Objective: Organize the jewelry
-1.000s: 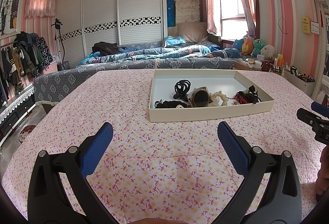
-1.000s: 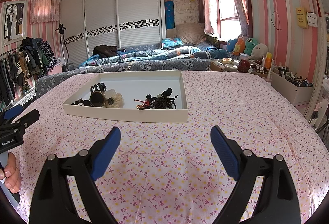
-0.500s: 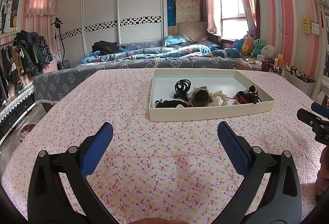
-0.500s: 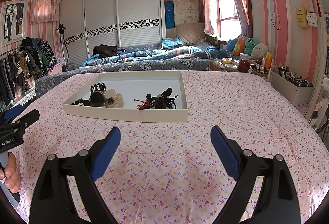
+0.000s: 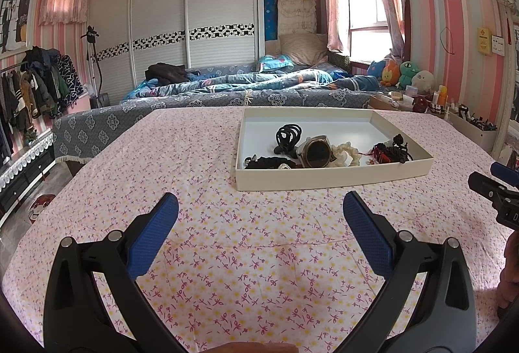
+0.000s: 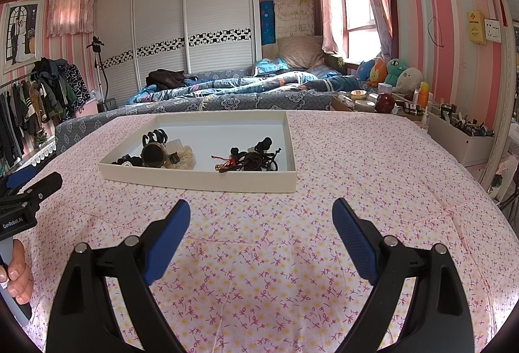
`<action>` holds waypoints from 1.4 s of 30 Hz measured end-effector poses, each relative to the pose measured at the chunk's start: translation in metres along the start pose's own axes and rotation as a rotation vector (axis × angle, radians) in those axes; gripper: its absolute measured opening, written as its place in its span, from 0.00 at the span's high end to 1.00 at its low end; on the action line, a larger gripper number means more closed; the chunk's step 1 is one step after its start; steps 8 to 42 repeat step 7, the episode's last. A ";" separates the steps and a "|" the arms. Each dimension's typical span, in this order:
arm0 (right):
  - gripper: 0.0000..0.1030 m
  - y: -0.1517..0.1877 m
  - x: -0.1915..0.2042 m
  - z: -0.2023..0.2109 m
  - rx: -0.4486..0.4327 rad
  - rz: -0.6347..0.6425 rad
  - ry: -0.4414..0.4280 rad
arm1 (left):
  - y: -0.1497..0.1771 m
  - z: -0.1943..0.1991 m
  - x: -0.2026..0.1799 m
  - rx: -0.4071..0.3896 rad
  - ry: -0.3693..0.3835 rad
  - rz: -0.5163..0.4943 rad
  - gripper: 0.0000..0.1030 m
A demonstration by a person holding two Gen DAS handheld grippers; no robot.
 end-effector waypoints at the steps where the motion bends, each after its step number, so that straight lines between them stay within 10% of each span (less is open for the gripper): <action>1: 0.13 0.000 0.000 0.000 0.000 0.000 0.000 | 0.000 0.000 0.000 0.002 -0.001 0.002 0.03; 42: 0.13 0.001 0.000 0.000 0.001 0.001 0.001 | 0.001 0.000 0.000 0.011 -0.004 0.016 0.03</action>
Point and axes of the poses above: each gripper's, at about its wrist camera, not at the fingertips, and z roughly against the way its jaws point, x to its left, y to its underside, the point moved 6 cm from there along -z, roughly the way its jaws point
